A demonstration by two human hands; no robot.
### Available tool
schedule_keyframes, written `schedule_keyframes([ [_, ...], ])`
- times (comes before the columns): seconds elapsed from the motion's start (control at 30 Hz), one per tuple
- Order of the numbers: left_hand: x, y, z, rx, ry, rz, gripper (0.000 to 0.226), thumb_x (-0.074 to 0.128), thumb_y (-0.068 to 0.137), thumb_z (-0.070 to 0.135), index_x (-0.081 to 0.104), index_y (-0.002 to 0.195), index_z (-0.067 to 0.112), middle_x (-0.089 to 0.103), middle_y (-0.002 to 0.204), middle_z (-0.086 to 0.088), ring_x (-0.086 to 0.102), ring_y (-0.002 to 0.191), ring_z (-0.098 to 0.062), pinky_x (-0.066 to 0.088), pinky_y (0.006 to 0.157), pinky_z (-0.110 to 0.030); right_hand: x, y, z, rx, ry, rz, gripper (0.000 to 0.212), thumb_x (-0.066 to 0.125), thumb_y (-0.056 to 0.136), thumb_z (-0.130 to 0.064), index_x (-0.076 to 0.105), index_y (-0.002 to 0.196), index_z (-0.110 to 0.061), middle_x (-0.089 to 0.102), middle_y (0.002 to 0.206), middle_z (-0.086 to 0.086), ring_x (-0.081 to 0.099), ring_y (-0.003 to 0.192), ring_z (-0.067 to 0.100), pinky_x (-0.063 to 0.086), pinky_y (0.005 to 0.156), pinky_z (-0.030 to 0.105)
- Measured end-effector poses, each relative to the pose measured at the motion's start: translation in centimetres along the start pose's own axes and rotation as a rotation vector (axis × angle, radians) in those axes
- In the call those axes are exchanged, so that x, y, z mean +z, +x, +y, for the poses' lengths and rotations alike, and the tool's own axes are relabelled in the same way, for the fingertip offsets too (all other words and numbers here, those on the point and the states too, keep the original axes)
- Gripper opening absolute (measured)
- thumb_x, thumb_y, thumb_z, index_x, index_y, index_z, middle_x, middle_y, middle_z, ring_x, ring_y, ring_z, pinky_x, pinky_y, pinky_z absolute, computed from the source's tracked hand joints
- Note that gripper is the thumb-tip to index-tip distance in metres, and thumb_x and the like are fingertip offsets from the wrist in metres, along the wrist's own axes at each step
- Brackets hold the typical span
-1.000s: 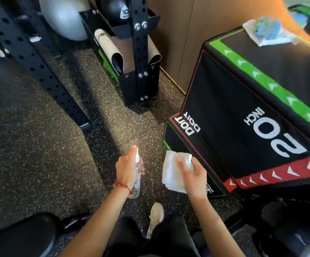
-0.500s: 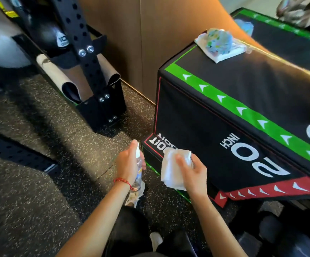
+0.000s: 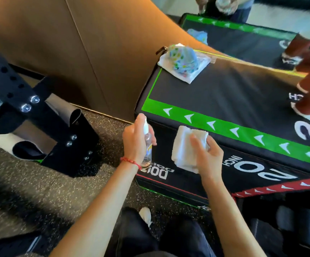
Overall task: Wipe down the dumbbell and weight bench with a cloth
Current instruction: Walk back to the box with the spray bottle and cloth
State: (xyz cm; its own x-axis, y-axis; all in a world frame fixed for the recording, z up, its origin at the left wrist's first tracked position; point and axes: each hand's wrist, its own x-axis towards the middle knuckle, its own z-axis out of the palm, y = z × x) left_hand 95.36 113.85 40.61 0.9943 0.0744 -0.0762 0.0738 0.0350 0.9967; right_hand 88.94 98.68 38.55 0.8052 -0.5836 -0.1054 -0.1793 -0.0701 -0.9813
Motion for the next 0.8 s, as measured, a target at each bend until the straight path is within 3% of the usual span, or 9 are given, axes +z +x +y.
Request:
schedule_keyframes([
  [0.07,1.0,1.5,1.2,0.046,-0.021,-0.055,0.063,0.034,0.081,0.042,0.051,0.043,-0.005,0.043,0.030,-0.003,0.041,0.034,-0.014,0.034,0.042,-0.017,0.2,1.2,-1.1,-0.018,0.004,0.034,0.036,0.061,0.071,-0.043,0.050,0.062,-0.010,0.047,0.058,-0.007,0.042,0.057,0.007,0.037,0.054,0.025],
  [0.17,2.5,3.5,3.0,0.103,-0.041,-0.099,0.065,0.035,0.082,0.044,0.050,0.044,-0.008,0.047,0.036,-0.013,0.043,0.039,-0.017,0.036,0.044,-0.019,0.4,3.4,-2.6,-0.030,-0.004,0.059,0.025,0.061,0.071,-0.041,0.053,0.055,-0.024,0.049,0.051,-0.016,0.043,0.051,0.001,0.037,0.049,0.016],
  [0.27,4.2,5.6,4.3,0.162,-0.080,-0.131,0.069,0.037,0.077,0.048,0.048,0.046,-0.012,0.046,0.036,-0.011,0.043,0.039,-0.016,0.038,0.045,-0.018,0.4,5.6,-3.3,-0.034,-0.016,0.080,0.030,0.060,0.072,-0.040,0.049,0.059,-0.016,0.046,0.057,-0.011,0.043,0.056,0.006,0.038,0.052,0.023],
  [0.37,6.0,7.6,5.0,0.197,-0.076,-0.136,0.068,0.035,0.076,0.053,0.051,0.045,-0.005,0.048,0.035,-0.005,0.047,0.040,-0.016,0.039,0.046,-0.021,0.3,7.8,-3.6,-0.030,-0.047,0.089,0.036,0.062,0.077,-0.035,0.040,0.050,-0.024,0.038,0.048,-0.017,0.034,0.048,0.000,0.030,0.043,0.013],
  [0.47,7.7,9.2,5.2,0.221,-0.100,-0.128,0.064,0.035,0.076,0.054,0.052,0.043,0.003,0.051,0.036,-0.005,0.049,0.043,-0.020,0.041,0.050,-0.025,0.4,9.7,-3.8,-0.010,-0.115,0.099,0.038,0.063,0.078,-0.037,0.040,0.048,-0.028,0.037,0.045,-0.017,0.033,0.046,0.001,0.025,0.039,0.011],
  [0.63,9.5,11.0,4.5,0.280,-0.084,-0.112,0.065,0.032,0.079,0.055,0.052,0.043,0.005,0.051,0.038,-0.007,0.051,0.046,-0.023,0.044,0.058,-0.037,1.2,11.7,-3.6,0.009,-0.217,0.112,0.038,0.062,0.078,-0.041,0.040,0.053,-0.025,0.037,0.047,-0.013,0.034,0.047,0.002,0.028,0.040,0.014],
  [0.7,9.8,11.3,4.1,0.280,-0.081,-0.106,0.065,0.033,0.079,0.053,0.052,0.045,0.001,0.052,0.040,-0.010,0.051,0.046,-0.022,0.043,0.057,-0.035,1.6,12.1,-3.4,0.021,-0.265,0.106,0.037,0.062,0.078,-0.043,0.040,0.059,-0.020,0.036,0.052,-0.009,0.035,0.051,0.005,0.028,0.043,0.016],
  [0.8,9.9,11.5,3.1,0.276,-0.066,-0.101,0.065,0.032,0.080,0.050,0.053,0.046,-0.002,0.053,0.041,-0.011,0.050,0.045,-0.020,0.042,0.055,-0.030,2.0,12.4,-3.0,0.060,-0.331,0.075,0.020,0.060,0.078,-0.045,0.055,0.076,-0.026,0.045,0.061,-0.012,0.042,0.064,0.011,0.033,0.057,0.026],
])
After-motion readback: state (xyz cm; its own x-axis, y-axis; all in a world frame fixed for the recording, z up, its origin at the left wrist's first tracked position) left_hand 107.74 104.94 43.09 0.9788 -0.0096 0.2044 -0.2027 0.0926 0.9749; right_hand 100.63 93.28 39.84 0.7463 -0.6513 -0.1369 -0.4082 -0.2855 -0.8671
